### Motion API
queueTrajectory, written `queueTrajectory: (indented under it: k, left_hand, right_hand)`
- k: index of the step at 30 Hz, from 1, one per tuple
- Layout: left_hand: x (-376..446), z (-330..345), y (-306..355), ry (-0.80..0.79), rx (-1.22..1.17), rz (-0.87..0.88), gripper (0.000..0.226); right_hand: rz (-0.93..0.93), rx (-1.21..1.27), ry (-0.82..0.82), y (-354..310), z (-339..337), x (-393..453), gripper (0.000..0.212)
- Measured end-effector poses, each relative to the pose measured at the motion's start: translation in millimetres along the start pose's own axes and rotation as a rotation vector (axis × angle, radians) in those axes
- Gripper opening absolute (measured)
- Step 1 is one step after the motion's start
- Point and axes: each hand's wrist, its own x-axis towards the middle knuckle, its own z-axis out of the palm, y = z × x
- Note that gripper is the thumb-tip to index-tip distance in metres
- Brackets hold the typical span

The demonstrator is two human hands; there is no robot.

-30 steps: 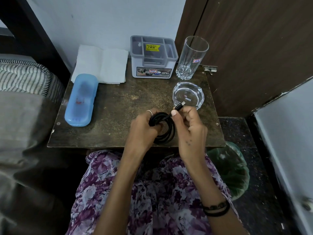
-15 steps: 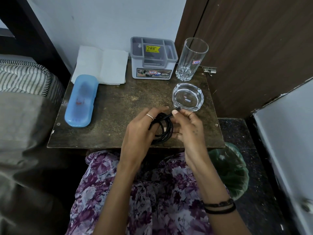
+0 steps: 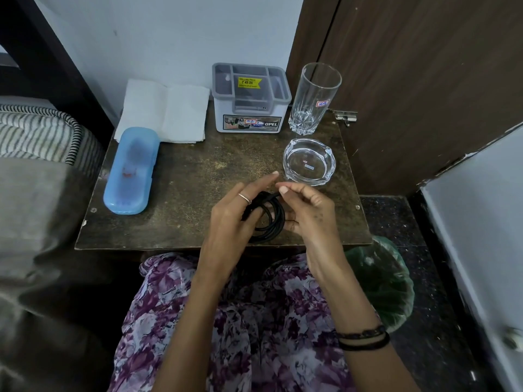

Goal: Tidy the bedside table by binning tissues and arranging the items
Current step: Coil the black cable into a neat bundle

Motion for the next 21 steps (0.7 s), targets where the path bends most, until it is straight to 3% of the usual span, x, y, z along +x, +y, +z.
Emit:
queueTrajectory:
  k: [7, 13, 16, 21]
  left_hand:
    - [4.9, 2.4, -2.2, -0.031, -0.022, -0.136, 0.056]
    - [2.1, 5.3, -10.3, -0.070, 0.044, -0.291, 0.037]
    - [2.0, 5.4, -12.7, -0.089, 0.046, -0.332, 0.038]
    - [2.5, 5.2, -8.5, -0.081, 0.036, -0.310, 0.032]
  right_hand:
    - [-0.125, 0.007, -0.004, -4.7, -3.4, 5.2, 0.041]
    - [-0.297, -0.225, -0.006, 1.9, -2.6, 2.1, 0.009]
    - [-0.347, -0.269, -0.018, 2.6, -1.9, 1.9, 0.008]
    - [-0.444, -0.430, 0.011, 0.2, 0.7, 0.0, 0.026]
